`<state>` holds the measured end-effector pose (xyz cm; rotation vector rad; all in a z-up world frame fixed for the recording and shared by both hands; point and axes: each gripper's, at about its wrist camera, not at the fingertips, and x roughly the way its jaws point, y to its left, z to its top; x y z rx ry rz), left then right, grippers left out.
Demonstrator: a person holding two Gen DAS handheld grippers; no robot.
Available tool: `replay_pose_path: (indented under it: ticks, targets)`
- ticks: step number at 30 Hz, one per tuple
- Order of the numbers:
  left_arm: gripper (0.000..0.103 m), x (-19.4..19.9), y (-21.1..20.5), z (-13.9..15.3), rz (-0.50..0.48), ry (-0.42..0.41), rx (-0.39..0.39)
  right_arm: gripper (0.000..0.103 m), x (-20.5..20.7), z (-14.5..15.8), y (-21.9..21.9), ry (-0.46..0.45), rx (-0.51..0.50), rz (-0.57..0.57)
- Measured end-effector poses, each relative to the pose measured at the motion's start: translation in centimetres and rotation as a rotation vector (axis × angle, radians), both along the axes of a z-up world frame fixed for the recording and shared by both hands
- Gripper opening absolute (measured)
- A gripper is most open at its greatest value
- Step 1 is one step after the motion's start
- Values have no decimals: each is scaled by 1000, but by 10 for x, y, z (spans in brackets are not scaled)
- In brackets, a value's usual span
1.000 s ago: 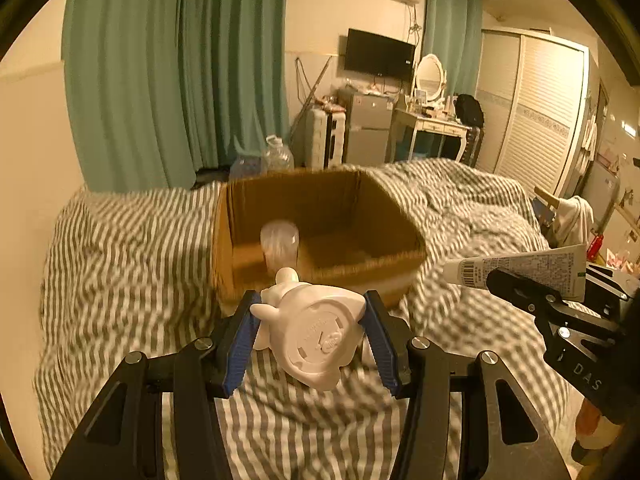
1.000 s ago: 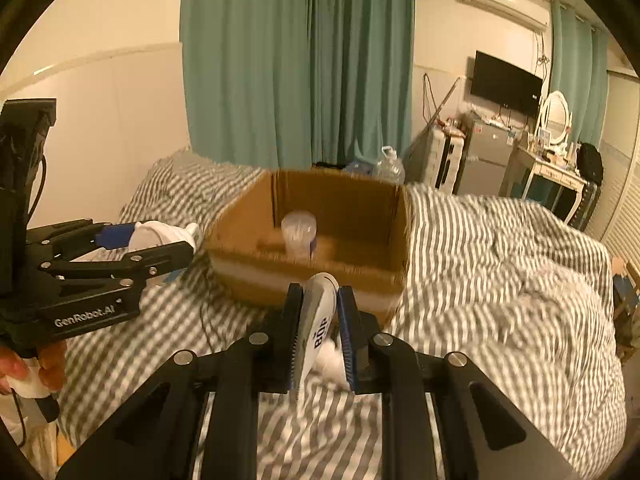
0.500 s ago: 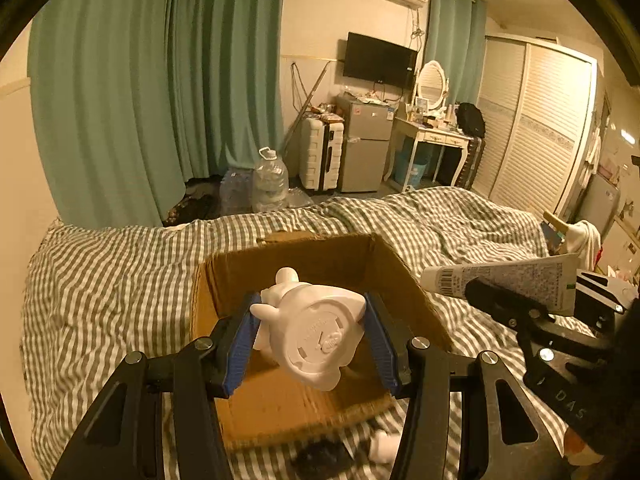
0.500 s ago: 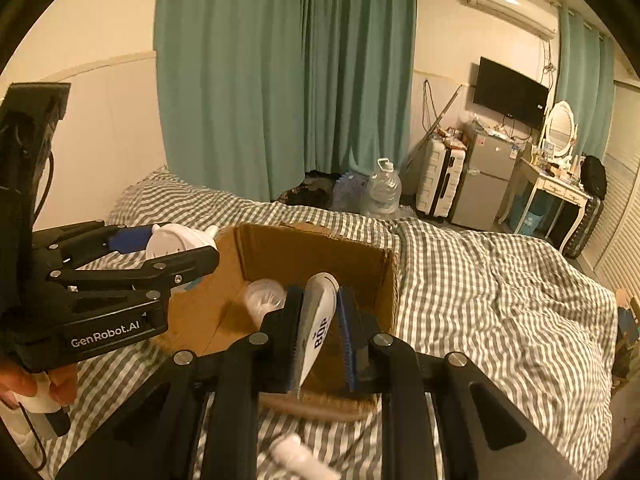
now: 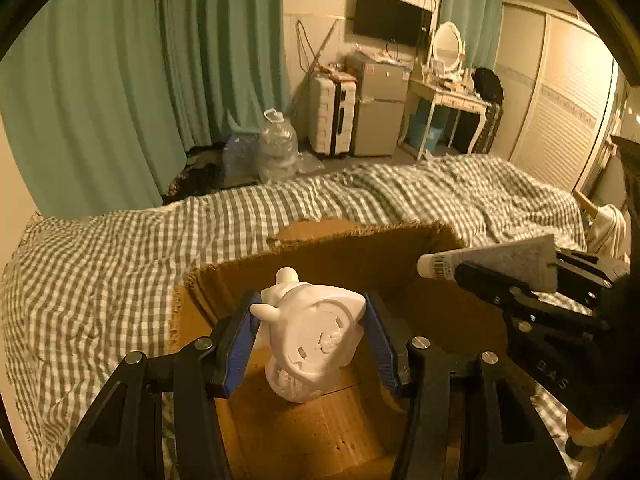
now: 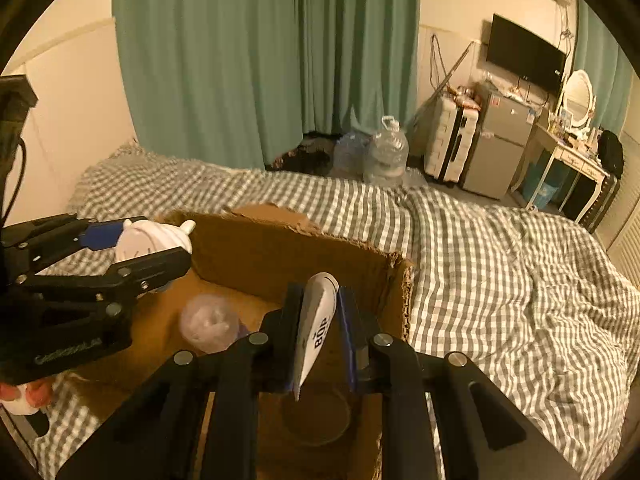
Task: Organize objects
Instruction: 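Carry the figurine and tube over the box and open both tools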
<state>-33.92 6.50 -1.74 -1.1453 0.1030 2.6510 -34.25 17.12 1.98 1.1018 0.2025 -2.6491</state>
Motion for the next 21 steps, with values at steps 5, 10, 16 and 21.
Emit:
replay_pose_path:
  ticks: [5,10,16,21]
  targets:
    - [53,-15,1,-27,4,-61,-7,17,-12,-25,0,-50,5,12]
    - [53,-23,-4,-42,27,-118,8,17,-21,-37,3,-74,3,20]
    - [56,-28,-11,-46,56,-128,28,17,-22,-35,7,-72,-34,22]
    - [73,-28,-18,-41,95,-138,36,34,-13,-25,6,-50,-33,32]
